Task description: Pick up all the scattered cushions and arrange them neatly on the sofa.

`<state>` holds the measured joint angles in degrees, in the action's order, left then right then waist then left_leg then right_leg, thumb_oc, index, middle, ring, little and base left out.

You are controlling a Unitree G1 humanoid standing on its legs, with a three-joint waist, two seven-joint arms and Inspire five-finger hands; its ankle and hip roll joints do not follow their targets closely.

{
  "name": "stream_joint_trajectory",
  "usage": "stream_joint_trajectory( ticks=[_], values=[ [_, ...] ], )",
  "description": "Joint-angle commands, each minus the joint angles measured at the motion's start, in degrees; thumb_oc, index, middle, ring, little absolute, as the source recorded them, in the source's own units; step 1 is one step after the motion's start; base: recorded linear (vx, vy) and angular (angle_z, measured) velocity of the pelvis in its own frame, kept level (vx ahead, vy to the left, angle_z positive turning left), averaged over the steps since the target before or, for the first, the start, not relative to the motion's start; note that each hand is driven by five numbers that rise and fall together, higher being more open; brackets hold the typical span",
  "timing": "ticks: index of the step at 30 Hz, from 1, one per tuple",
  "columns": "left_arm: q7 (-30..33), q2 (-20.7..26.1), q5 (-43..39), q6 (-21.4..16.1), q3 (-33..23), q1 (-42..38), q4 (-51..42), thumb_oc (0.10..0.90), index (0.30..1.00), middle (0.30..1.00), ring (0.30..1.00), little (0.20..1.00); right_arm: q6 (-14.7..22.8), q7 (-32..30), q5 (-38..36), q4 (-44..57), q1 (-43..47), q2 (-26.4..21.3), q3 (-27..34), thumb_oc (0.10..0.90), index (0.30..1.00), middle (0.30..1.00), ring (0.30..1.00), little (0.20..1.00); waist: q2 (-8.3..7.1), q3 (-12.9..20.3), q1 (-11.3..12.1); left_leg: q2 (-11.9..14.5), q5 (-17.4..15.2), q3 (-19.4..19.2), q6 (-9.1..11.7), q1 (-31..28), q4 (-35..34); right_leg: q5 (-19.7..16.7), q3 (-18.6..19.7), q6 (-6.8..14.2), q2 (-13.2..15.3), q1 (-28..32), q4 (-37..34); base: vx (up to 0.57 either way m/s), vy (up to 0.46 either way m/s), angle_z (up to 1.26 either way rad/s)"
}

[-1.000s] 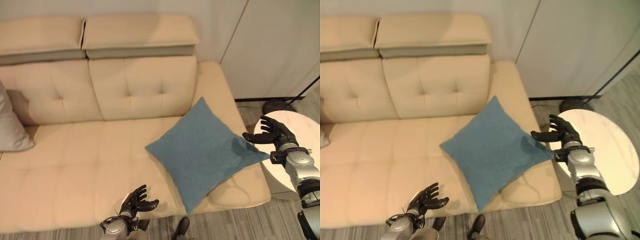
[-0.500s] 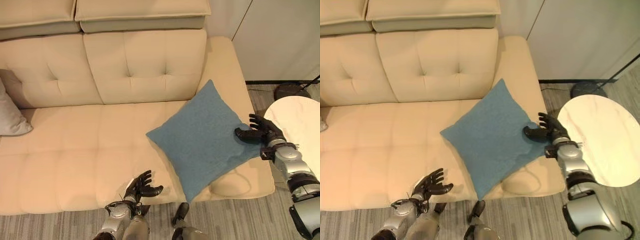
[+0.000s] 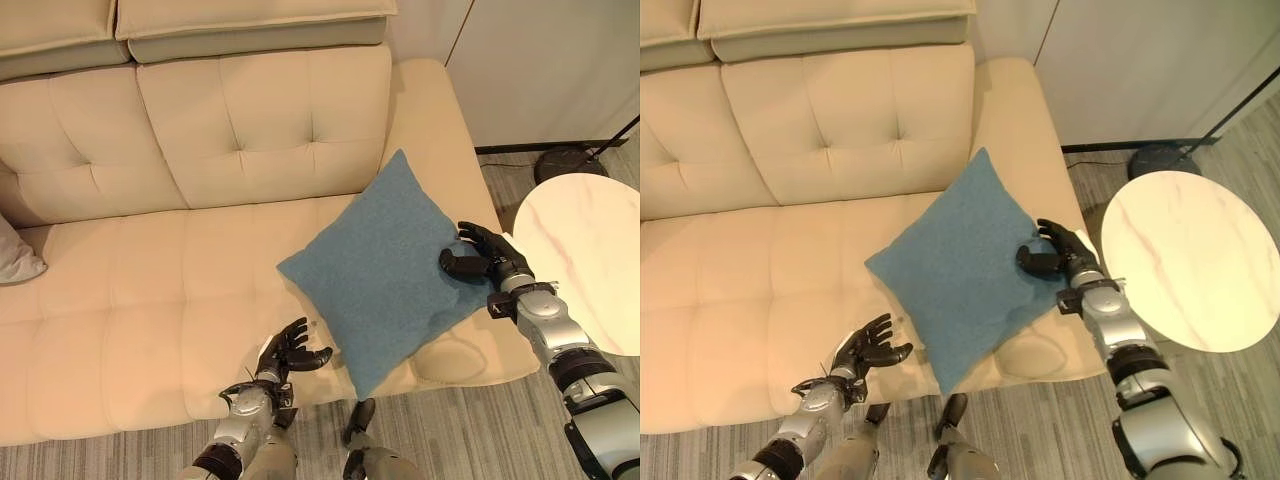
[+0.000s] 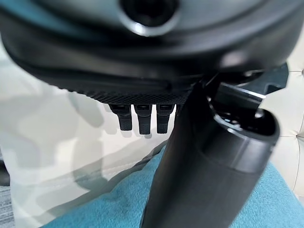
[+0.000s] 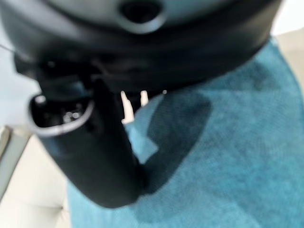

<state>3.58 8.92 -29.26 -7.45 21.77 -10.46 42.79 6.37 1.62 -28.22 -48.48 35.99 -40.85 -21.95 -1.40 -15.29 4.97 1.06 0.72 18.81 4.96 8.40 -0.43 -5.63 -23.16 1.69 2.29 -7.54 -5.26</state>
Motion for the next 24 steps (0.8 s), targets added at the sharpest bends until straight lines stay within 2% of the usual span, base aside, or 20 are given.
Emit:
stream_joint_trajectory(
  ticks=[1, 11, 19, 24],
  values=[
    [1.28, -1.57, -2.59, -3.42, -0.42, -0.66, 0.61, 0.800, 0.900, 0.900, 0.900, 0.900, 3.68, 0.43, -1.53, 6.38, 0.26, 2.49, -0.90, 0.800, 0.900, 0.900, 0.900, 0.900, -2.39, 2.78, 0.35, -2.69, 1.76, -4.14, -0.32, 2.44, -2.08, 8.23, 8.31, 0.76, -0.22, 1.53, 1.72, 0.00, 0.000, 0.00],
    [3.14, -3.26, -6.41, -2.85, -4.82, 0.69, 8.83, 0.800, 0.900, 0.900, 0.900, 0.900, 4.10, -0.92, -1.38, 7.61, -2.54, 3.71, 0.63, 0.800, 0.900, 0.900, 0.900, 0.900, -2.95, 2.45, 0.21, -2.50, 2.10, -4.31, -0.43, 2.54, -2.73, 7.89, 8.90, 0.77, -0.40, 0.84, 1.61, 0.00, 0.000, 0.00],
    [1.62, -3.58, -6.64, -2.26, -1.97, -1.73, 9.46, 0.800, 0.900, 0.900, 0.900, 0.900, 4.08, -1.42, -2.05, 8.87, -2.79, 5.40, 0.22, 0.800, 0.900, 0.900, 0.900, 0.900, -4.16, 1.64, -0.54, -2.25, 2.38, -4.50, -0.54, 3.86, -2.72, 7.33, 10.08, 0.80, -0.77, -0.90, 1.72, -0.02, -0.002, 0.00],
    [2.28, -4.16, -6.65, -2.33, -0.25, -4.84, 8.15, 0.800, 0.900, 0.900, 0.900, 0.900, 4.30, -2.11, -2.39, 10.33, -3.12, 8.49, -0.55, 0.800, 0.900, 0.900, 0.900, 0.900, -5.01, 1.17, -1.17, -2.13, 2.49, -5.02, -0.72, 4.57, -2.92, 6.73, 11.14, 1.05, -0.89, -1.84, 1.56, -0.02, 0.000, -0.02]
  ],
)
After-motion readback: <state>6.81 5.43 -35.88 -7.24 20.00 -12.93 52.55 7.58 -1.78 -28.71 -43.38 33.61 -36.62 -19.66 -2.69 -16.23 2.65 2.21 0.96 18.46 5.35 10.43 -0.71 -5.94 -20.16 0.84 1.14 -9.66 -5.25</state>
